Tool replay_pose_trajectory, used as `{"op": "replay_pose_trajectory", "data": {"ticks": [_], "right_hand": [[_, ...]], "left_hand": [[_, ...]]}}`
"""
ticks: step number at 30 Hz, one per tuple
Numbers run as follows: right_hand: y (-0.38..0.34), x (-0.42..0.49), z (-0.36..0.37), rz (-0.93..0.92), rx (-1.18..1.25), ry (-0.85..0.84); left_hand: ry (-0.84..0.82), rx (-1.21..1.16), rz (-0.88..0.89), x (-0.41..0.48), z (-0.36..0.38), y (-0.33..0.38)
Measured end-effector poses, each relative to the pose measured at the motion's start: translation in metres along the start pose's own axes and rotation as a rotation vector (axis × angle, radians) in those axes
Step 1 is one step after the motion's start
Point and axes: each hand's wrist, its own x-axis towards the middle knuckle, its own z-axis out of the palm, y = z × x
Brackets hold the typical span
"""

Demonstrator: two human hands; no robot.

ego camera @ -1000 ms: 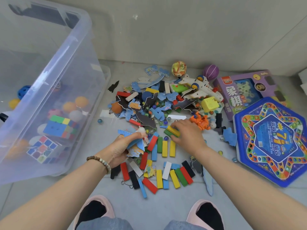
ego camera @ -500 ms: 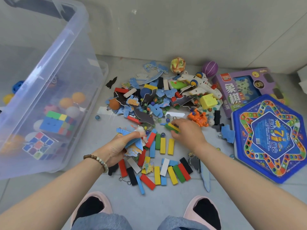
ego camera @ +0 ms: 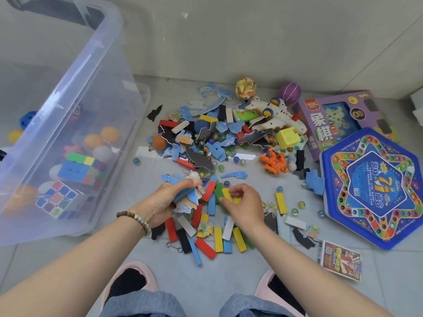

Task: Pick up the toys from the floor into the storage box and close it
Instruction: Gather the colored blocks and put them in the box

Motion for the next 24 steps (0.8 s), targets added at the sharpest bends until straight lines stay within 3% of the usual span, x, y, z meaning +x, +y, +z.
{"op": "replay_pose_trajectory", "data": {"ticks": [3,8,15,20,24], "right_hand": [[-0.002,-0.001,0.005,0.011,-0.122,0.112],[-0.012,0.004,0.017,0.025,-0.13,0.107],[0.001,0.019,-0.005,-0.086,-0.009,-0.034],[0.003,0.006,-0.001,-0.028,-0.14,0.041],[-0.006,0.002,0.007,-0.082,-0.208,0.038]], "left_hand": [[0.004,-0.015,-0.009,0.0,-0.002,0.0],[-0.011,-0.023,-0.006,-0.002,-0.004,0.0],[-0.013,-0.028,-0.013,-0.003,-0.01,-0.001],[-0.026,-0.008,-0.021,-0.003,-0.007,-0.001],[-0.024,-0.003,-0.02,-0.004,-0.003,0.001]]}}
